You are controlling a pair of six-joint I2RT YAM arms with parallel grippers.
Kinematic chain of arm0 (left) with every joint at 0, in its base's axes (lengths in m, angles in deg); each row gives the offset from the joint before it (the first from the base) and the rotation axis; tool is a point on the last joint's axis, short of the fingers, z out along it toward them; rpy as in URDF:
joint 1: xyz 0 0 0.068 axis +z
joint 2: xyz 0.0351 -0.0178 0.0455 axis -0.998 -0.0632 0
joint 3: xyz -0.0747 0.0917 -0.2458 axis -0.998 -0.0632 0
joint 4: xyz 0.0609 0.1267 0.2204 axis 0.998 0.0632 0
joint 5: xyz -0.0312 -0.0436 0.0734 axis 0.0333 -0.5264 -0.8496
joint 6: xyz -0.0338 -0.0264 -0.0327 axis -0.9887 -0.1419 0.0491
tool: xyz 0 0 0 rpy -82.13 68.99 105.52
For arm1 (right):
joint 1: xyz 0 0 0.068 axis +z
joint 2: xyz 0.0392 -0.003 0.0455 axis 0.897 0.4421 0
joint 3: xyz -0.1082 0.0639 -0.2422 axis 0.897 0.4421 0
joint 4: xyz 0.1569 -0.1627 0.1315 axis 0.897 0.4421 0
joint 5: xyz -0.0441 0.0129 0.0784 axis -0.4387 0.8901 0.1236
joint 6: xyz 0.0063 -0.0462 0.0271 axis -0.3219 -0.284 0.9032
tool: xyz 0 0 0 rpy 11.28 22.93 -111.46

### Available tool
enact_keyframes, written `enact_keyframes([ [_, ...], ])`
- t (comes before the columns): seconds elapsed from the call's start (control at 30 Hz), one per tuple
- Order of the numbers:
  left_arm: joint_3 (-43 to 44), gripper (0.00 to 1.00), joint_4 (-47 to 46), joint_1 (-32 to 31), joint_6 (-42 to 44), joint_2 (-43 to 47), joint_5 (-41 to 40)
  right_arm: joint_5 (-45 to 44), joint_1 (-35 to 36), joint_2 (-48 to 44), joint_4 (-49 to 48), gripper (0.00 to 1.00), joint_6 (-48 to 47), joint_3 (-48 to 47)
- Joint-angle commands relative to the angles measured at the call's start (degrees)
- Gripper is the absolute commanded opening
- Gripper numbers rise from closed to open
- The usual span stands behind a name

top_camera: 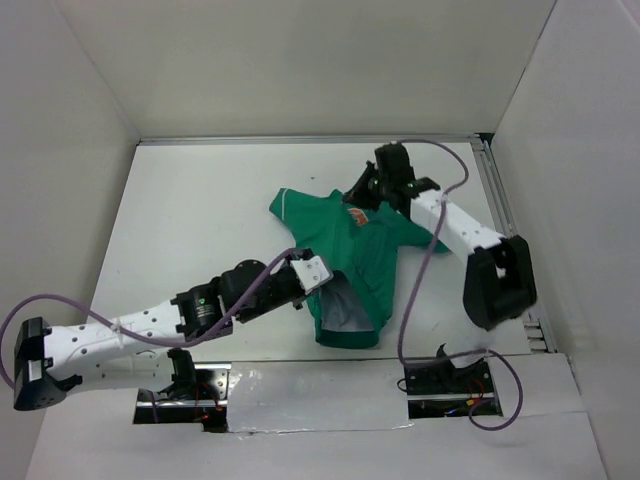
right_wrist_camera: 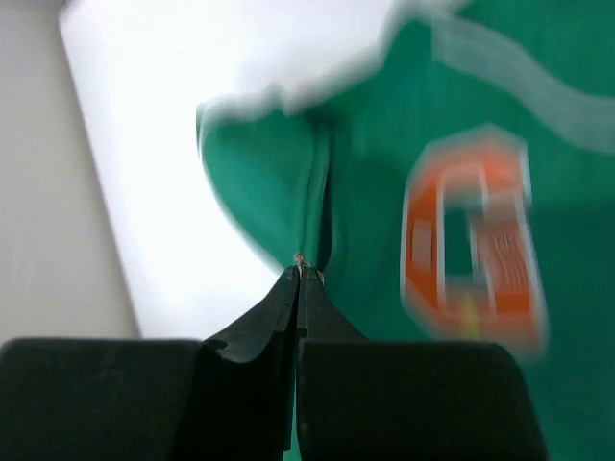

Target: Zip up the jacket

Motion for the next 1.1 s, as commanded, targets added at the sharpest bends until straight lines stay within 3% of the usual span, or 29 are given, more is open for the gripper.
enact_keyframes([
  [0.0,-0.1,0.00,-1.5,-1.6,-6.4,6.1,10.3,-19.7,-4.8,10.5,-6.9,0.00,-5.4,-16.9],
  [0.13,-0.5,0.00,7.8,-1.6,-13.3,8.3,15.7,-26.8,-8.7,33.9,-0.9,0.00,-8.9,-46.7],
  [0.17,-2.4,0.00,9.0,-1.7,-13.3,9.4,17.1,-27.6,-9.5,38.1,1.4,0.00,-9.2,-62.7],
  [0.23,-4.4,0.00,12.4,-1.8,-21.5,10.6,19.2,-27.9,-10.8,48.6,3.8,0.00,-10.8,-75.5],
  [0.27,-6.3,0.00,13.9,-1.9,-26.1,11.6,16.6,-27.9,-10.9,50.0,2.8,0.00,-11.4,-79.7],
  [0.43,-14.7,0.00,17.1,-1.9,-35.7,10.8,14.2,-23.7,-9.6,43.0,-14.2,0.00,-15.6,-62.7],
  [0.53,-15.1,0.02,16.5,-1.9,-40.1,6.6,12.9,-20.9,-8.7,46.2,-9.9,0.00,-19.2,-69.2],
  [0.6,-13.9,0.23,20.0,-1.8,-44.2,4.2,9.6,-16.8,-8.9,47.5,-6.5,0.00,-19.7,-71.0],
  [0.63,-12.7,0.54,21.5,-1.8,-47.2,1.9,9.4,-13.9,-8.9,46.8,-6.8,0.00,-19.7,-68.3],
  [0.67,-12.1,0.68,24.0,-1.9,-48.0,1.0,9.9,-12.4,-9.0,45.8,-7.6,0.18,-19.9,-65.8],
  [0.73,-10.6,0.99,26.6,-1.9,-51.5,-0.9,10.4,-8.4,-9.2,41.2,-11.6,0.45,-20.4,-58.3],
  [0.77,-10.2,0.99,27.5,-1.8,-52.5,-1.0,10.8,-7.7,-9.5,39.7,-12.2,0.75,-20.7,-56.8],
  [0.83,-9.6,0.99,28.5,-1.8,-53.9,0.6,10.7,-7.2,-9.8,36.0,-10.3,0.95,-21.0,-54.1],
  [0.93,-7.7,0.99,28.9,-0.7,-55.0,3.1,6.0,-6.2,-9.9,29.2,-6.5,1.00,-22.2,-48.3],
  [1.0,-4.4,0.99,29.7,4.7,-55.6,3.4,8.1,-6.2,-10.0,22.2,-3.5,1.00,-23.0,-42.8],
  [1.03,-2.6,0.99,29.6,7.6,-54.5,3.3,10.1,-6.2,-9.9,19.1,-3.2,1.00,-23.2,-34.5],
  [1.07,-1.8,0.99,28.7,15.8,-52.7,2.9,13.6,-6.7,-9.9,13.0,-2.8,1.00,-23.5,-30.2],
])
